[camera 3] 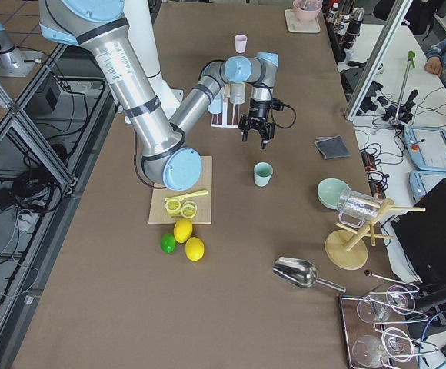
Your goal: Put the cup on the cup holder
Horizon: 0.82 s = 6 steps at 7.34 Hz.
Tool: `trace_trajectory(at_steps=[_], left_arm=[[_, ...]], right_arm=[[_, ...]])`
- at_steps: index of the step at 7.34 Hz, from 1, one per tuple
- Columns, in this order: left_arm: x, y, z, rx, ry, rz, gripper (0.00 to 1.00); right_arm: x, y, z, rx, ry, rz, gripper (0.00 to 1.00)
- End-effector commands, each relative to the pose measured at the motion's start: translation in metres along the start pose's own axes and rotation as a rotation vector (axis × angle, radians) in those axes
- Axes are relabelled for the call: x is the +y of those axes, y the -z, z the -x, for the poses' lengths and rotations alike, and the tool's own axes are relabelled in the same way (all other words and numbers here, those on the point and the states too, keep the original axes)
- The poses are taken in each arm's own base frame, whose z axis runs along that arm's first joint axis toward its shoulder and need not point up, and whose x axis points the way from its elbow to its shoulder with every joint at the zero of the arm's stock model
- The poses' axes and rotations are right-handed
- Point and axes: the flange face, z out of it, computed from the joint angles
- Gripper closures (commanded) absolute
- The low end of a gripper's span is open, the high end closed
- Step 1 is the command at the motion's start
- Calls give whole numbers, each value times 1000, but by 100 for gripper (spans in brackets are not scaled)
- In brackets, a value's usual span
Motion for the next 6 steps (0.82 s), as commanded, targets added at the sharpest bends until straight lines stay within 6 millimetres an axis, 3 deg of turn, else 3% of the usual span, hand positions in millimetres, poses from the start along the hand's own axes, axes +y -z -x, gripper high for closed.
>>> trace_trajectory(at_steps=[1,3,5,6], left_arm=[[-19,8,-12,1,-13,-7,2],[-61,31,-40,-19,4,29,2],[-115,43,-114,-42,-26,117,2],[-140,46,-158,-55,-61,151,2]], right_arm=[[-41,-3,12,27,63,77,0],[-79,-11,10,41,177,162,0],[-107,-26,13,77,306,241,0],[-110,-35,13,84,347,267,0]])
